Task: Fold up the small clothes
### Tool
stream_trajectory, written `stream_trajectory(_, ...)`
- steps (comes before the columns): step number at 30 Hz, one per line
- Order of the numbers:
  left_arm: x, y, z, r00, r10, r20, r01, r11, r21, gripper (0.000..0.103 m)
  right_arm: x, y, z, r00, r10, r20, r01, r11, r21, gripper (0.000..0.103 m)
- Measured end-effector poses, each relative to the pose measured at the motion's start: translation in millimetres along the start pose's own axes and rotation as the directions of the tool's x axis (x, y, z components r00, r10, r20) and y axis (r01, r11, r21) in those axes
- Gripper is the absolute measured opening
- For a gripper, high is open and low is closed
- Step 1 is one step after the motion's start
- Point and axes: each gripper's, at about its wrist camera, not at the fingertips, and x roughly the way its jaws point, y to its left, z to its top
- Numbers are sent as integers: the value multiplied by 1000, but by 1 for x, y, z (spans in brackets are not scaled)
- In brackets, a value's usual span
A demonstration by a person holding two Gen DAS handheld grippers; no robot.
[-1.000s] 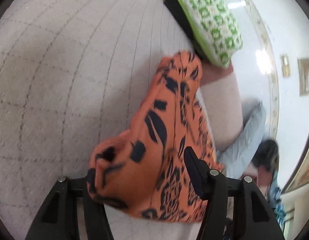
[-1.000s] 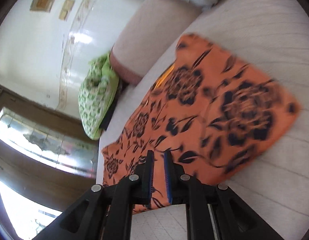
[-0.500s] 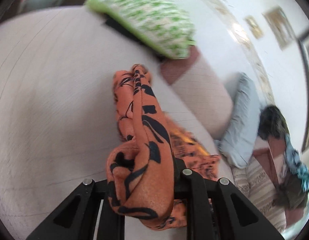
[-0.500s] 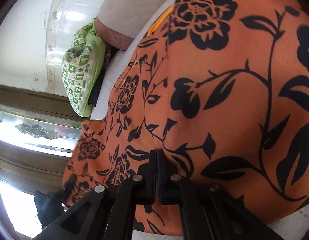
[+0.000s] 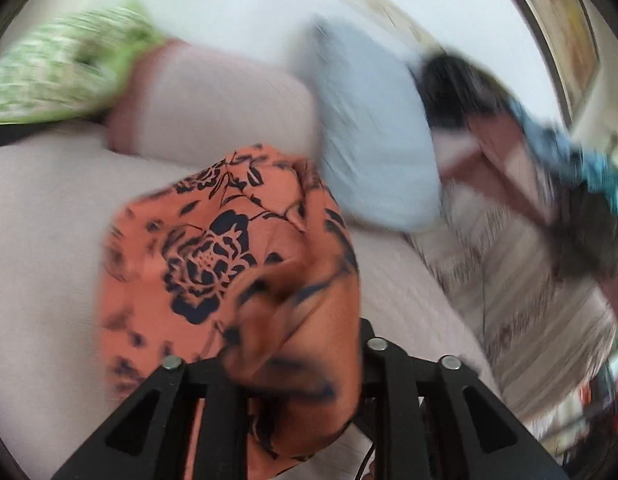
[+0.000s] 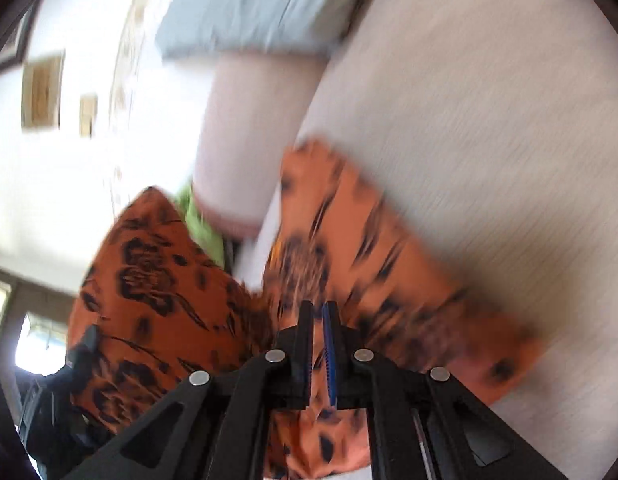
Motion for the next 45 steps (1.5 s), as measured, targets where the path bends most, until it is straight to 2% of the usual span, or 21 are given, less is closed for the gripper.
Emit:
stream_trajectory(2,46,-10,-22,991,15,-134,-6,998,68,33,-12,-12,12,998,-8,56,5,999,42,7)
stream_trajectory(3,60,-7,-33,977,34,-211,-20,998,64,33,-18,-16,17,996,-17,86,12,998,62,7)
stream_trajectory(5,58,11,-43,967,-21,-254,17,1000,-17,34,-29,-19,22,989,-50,138,42,997,66,7)
stream_trajectory(7,27,29,-41,978,-99,-185,87,994,-72,43,-39,-16,25,984,-56,167,50,998,40,7)
stream_trajectory(9,-12,44,-38,991,-115,-69,111,992,-61,77,-41,4,20,980,-45,196,50,999,-21,7)
stream_trajectory(10,-31,53,-39,995,-98,-1,98,994,-43,82,-48,10,18,978,-23,208,36,997,-62,7)
stream_trajectory(13,-70,81,-47,995,-24,94,27,999,-26,83,-56,58,2,974,58,219,-2,969,-247,7)
stream_trajectory(16,-64,106,-56,997,65,35,-61,991,-118,83,-43,91,-15,980,161,114,-111,929,-352,7)
stream_trajectory(18,-44,122,-64,989,135,-61,-144,975,-172,83,-18,94,-29,994,111,-1,-105,936,-335,7)
stream_trajectory(20,-22,133,-79,962,196,-188,-228,959,-167,83,11,86,-37,996,-16,-90,-13,949,-316,7)
stream_trajectory(21,-12,135,-86,949,210,-236,-248,957,-148,83,28,75,-40,979,-169,-118,123,938,-324,7)
stream_trajectory(22,-3,136,-95,936,209,-283,-251,961,-119,84,41,58,-40,937,-326,-127,272,908,-320,3)
stream_trajectory(23,3,135,-102,934,200,-298,-238,967,-97,85,50,37,-40,913,-373,-164,322,907,-271,1)
stream_trajectory(25,1,131,-102,938,201,-282,-229,971,-68,86,45,21,-35,940,-283,-188,256,954,-158,0)
stream_trajectory(29,-9,136,-91,951,164,-261,-193,977,-88,86,41,56,-40,933,-347,-94,300,895,-330,5)
stream_trajectory(32,-15,135,-91,965,136,-226,-163,981,-107,86,43,82,-35,956,-286,-72,237,890,-391,7)
stream_trajectory(34,-7,134,-90,958,135,-251,-165,981,-102,86,54,99,-20,964,-260,-54,217,887,-408,7)
stream_trajectory(37,3,129,-99,946,168,-276,-190,980,-56,86,100,110,10,944,-308,-119,235,880,-412,7)
stream_trajectory(40,7,124,-103,942,180,-284,-190,982,-7,89,168,105,35,861,-486,-153,371,804,-464,4)
stream_trajectory(43,10,122,-103,946,151,-287,-166,986,-29,89,188,117,51,846,-504,-174,383,801,-460,2)
stream_trajectory(45,3,127,-104,948,142,-286,-160,986,-42,89,187,150,45,864,-486,-129,351,766,-539,8)
